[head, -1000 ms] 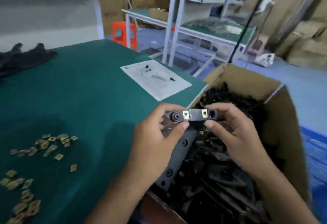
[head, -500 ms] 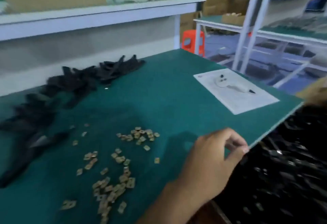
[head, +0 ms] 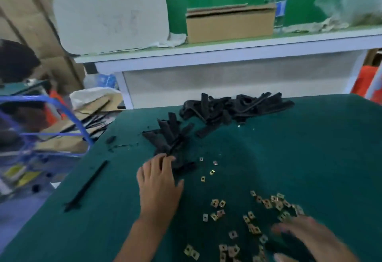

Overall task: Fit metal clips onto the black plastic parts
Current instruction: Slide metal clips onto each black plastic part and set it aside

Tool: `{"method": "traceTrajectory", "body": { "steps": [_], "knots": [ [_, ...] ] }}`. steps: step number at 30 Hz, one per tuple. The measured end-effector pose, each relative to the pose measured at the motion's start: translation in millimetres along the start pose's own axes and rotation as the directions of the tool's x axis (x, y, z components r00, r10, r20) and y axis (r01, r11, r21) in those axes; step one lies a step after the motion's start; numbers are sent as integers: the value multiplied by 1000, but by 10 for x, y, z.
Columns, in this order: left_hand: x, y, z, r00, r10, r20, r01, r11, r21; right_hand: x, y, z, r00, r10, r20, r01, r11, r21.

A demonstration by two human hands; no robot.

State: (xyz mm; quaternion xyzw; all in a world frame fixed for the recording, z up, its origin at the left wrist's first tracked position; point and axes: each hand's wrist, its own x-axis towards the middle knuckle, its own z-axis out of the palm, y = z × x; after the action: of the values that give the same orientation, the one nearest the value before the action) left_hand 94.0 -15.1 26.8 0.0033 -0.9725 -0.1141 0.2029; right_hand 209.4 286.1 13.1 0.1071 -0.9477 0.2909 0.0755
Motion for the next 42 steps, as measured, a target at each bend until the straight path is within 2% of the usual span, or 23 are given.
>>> {"method": "traceTrajectory", "body": {
  "steps": [1,3,4,6,7,9,11,13,15,17,18,20,21,23,27,29,32,34,37,39,42],
  "knots": [
    [14,-96,8,999,-44,15,43,997,63,168,-141,61,992,-45,116,47,999,-16],
    [26,-236,2,992,-118,37,112,983,143,270,-294,176,957,-192,218,203,979,-30],
    [28,-300,-8,986,-157,52,148,978,145,306,-287,228,947,-261,185,280,956,-84],
    [60,-418,-63,974,-219,55,217,976,34,354,-286,220,943,-261,206,297,939,-173],
    [70,-466,-83,970,-243,7,243,969,-45,390,-269,233,946,-226,232,262,955,-139],
    [99,-539,-100,950,-270,-156,234,948,-215,423,-197,265,948,-242,206,273,952,-139],
    [140,-530,-151,892,-315,-323,165,894,-417,461,-177,281,960,-208,189,236,961,-141],
    [165,-484,-189,820,-412,-398,77,769,-635,510,-218,255,968,-159,196,185,975,-122],
    [169,-403,-180,796,-467,-385,-50,584,-810,565,-258,225,977,-117,180,136,986,-99],
    [136,-271,-151,838,-457,-299,-149,335,-930,647,-269,207,980,-70,188,83,995,-59],
    [112,-192,-137,870,-431,-239,-151,228,-962,699,-264,209,979,-71,189,82,995,-55],
    [50,-44,-78,926,-350,-138,-100,126,-987,834,-256,194,972,-61,227,83,993,-88],
    [11,17,-30,942,-316,-116,-77,134,-988,908,-249,185,966,-69,247,96,990,-101],
    [-75,137,76,959,-263,-107,-46,228,-973,1028,-239,170,961,-85,262,100,994,-42],
    [-164,312,233,980,-179,-83,-13,361,-932,1106,-163,195,980,-32,194,-22,963,270],
    [-153,330,246,981,-163,-104,-29,406,-913,1099,-165,214,973,43,225,-156,846,510],
    [-128,309,264,977,-177,-117,-40,388,-921,1104,-171,226,967,67,248,-238,594,768],
    [-114,297,294,981,-162,-104,-37,373,-927,1112,-190,224,971,69,229,-233,496,837],
    [-111,290,348,987,-121,-107,-46,418,-907,1116,-218,247,978,72,193,-205,429,880],
    [-113,291,384,991,-93,-100,-52,422,-905,1108,-225,263,983,75,167,-183,411,893],
    [-120,300,418,998,-53,-41,-19,359,-933,1096,-232,277,986,69,149,-164,444,881]
  ]
}}
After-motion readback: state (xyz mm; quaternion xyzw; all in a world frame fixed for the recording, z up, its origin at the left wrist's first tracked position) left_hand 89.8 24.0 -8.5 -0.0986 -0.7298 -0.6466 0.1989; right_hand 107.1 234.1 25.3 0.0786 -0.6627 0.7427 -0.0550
